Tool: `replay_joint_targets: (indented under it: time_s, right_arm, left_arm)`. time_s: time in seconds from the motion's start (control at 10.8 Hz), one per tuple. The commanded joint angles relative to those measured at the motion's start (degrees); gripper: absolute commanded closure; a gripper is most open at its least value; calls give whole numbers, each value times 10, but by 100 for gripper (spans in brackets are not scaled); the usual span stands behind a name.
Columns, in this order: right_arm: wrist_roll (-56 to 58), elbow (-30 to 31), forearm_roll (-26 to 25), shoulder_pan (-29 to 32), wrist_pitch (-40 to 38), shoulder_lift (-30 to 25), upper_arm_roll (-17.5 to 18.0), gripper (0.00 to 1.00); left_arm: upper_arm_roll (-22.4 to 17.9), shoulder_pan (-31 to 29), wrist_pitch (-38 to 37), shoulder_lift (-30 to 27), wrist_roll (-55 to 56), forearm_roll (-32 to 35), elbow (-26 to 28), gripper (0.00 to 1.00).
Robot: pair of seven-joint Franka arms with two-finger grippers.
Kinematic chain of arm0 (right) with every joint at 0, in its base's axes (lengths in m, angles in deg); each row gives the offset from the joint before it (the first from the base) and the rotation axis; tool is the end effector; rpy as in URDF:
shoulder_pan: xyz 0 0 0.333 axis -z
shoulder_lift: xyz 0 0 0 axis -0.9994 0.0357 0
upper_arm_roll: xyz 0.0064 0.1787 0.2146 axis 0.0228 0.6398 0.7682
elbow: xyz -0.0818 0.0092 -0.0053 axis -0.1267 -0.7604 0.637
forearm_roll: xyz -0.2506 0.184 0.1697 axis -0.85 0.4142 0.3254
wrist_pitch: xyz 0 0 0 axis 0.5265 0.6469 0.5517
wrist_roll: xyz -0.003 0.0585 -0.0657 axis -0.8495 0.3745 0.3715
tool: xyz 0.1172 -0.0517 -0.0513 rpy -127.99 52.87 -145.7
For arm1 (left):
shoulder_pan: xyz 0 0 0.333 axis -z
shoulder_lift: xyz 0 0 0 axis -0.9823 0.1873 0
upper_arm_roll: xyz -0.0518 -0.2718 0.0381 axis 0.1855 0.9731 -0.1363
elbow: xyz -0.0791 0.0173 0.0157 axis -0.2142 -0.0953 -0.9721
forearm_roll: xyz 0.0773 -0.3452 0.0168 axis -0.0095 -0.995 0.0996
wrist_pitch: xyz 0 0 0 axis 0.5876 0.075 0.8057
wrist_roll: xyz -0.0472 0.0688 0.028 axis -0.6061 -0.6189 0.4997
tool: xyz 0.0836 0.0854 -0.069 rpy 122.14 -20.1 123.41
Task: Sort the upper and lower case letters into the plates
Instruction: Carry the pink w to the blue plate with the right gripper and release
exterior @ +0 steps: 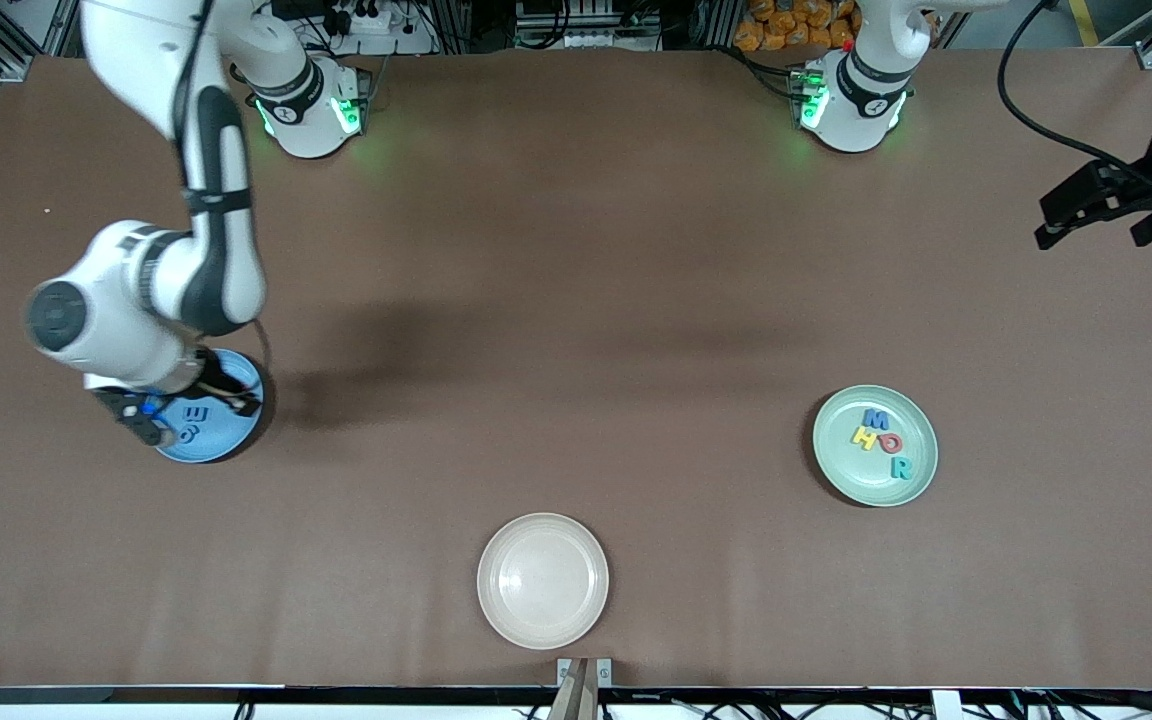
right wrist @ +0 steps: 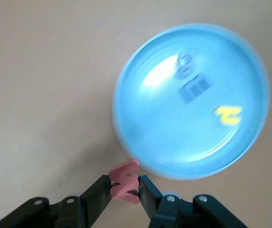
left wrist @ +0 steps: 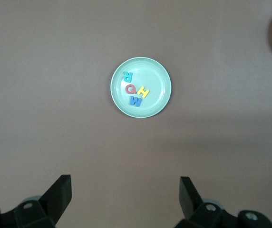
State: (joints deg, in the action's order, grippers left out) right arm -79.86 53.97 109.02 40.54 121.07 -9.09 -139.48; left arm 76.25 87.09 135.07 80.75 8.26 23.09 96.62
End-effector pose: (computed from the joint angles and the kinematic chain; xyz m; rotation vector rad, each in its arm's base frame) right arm 0.5478 -0.0383 0.2473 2.9687 -0.9871 -0.1033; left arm 0.5027 -0.0470 0.5934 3.1261 0.0318 0.0641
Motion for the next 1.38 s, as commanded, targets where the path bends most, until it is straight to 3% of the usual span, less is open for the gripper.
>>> replay_joint_targets:
  time_s: [0.0,0.28,0.46,0.55,0.65,0.74,0.83,1.29]
  right_arm:
    - [97,2,-2,65,-5,2,8,100]
    - [94,3,0,68,-6,6,21,100]
    - [93,10,4,90,-4,15,65,100]
    - [94,9,4,100,-5,15,70,100]
    - [100,9,3,101,-5,17,70,79]
    - [100,9,3,103,-5,22,70,37]
    - [100,10,3,104,-6,22,70,0]
    - [104,-2,2,109,-20,16,69,0]
  left_arm:
    - [1,0,-9,-3,-32,-3,7,0]
    - [0,4,-9,-2,-35,-3,17,0]
    - [-2,7,-9,-3,-31,6,24,0]
    - [-2,8,-9,-3,-30,9,24,0]
    - [-2,11,-9,-3,-29,9,24,0]
    - [-2,11,-9,-3,-28,10,25,0]
    - [-2,11,-9,-1,-28,10,25,0]
    - [-2,5,-2,12,-28,10,18,0]
